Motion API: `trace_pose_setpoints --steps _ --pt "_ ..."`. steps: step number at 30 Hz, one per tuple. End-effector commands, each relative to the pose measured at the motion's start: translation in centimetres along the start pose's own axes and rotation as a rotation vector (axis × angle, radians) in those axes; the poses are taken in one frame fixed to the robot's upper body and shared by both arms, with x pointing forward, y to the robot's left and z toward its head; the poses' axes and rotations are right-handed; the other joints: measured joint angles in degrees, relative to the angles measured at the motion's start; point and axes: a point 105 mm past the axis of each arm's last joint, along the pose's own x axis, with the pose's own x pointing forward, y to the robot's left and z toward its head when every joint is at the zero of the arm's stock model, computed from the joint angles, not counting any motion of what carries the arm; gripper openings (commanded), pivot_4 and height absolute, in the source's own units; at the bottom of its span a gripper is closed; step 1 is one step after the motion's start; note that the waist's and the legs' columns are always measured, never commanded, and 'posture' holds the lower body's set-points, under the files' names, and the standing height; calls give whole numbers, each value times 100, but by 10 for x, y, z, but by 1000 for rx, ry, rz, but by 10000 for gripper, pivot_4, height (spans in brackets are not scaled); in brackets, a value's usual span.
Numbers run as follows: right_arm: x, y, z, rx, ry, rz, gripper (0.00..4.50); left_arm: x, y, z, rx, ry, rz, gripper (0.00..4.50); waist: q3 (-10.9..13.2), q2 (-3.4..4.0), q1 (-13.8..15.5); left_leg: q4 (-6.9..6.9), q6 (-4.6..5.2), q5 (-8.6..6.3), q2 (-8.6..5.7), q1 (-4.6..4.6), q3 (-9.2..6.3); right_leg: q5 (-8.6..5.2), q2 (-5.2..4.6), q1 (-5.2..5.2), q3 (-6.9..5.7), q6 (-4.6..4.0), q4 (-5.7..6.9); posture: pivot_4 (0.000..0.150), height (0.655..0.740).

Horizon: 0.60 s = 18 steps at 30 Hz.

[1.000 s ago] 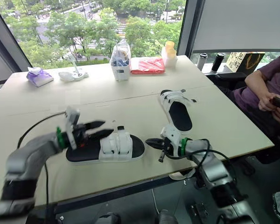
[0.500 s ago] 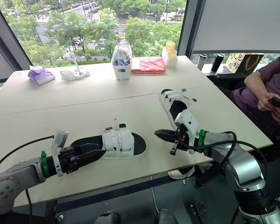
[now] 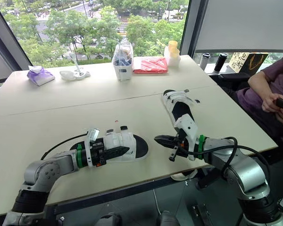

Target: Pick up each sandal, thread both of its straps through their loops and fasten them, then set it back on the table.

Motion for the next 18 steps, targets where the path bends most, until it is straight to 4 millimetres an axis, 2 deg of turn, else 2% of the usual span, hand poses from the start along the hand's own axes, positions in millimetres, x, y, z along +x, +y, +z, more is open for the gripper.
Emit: trace_pose_setpoints --steps 1,2,3,6,11,13,14,16,18 --pt "-1 8 12 -34 -45 3 0 7 -9 8 14 -22 -53 7492 0 0 15 4 0 0 -1 0 1 0 -1 1 2 0 0 1500 7400" --pt "0 9 12 -30 -46 3 0 9 -10 9 19 -28 -53 4216 0 0 18 8 0 0 -1 -1 3 0 -1 2 4 0 -1 1500 7400" --pt "1 9 12 -27 -49 1 0 11 -10 14 29 -48 -45 4216 0 0 29 10 0 0 -1 -1 3 0 -1 4 5 -1 -1 1500 7400" --pt "5 8 15 -24 -70 -15 0 18 0 52 49 -211 46 4216 3 -5 109 16 0 1 -1 -1 2 3 0 6 6 -2 0 1500 7400" --pt "13 3 19 -2 -115 -46 0 26 39 127 59 -559 358 4216 4 -7 103 38 1 2 -4 0 -2 16 2 13 7 17 7 1500 7400" --pt "15 2 20 3 -125 -48 0 27 47 144 52 -667 429 4216 4 -7 90 38 1 2 -5 -1 3 27 2 15 13 16 4 1500 7400" --pt "17 -3 23 -3 -141 -68 0 25 53 156 37 -785 488 4216 4 -7 95 36 2 2 -5 -1 4 29 2 15 14 21 1 1500 7400" --pt "21 -12 28 -8 -163 -95 0 29 61 165 -22 -939 569 4216 4 -7 109 28 1 2 -6 -1 5 43 2 15 14 45 -9 1500 7400" --pt "25 -16 31 -16 -173 -100 0 35 73 163 -70 -1005 671 4216 4 -8 115 22 1 2 -8 -4 6 51 2 15 13 59 -20 1500 7400"
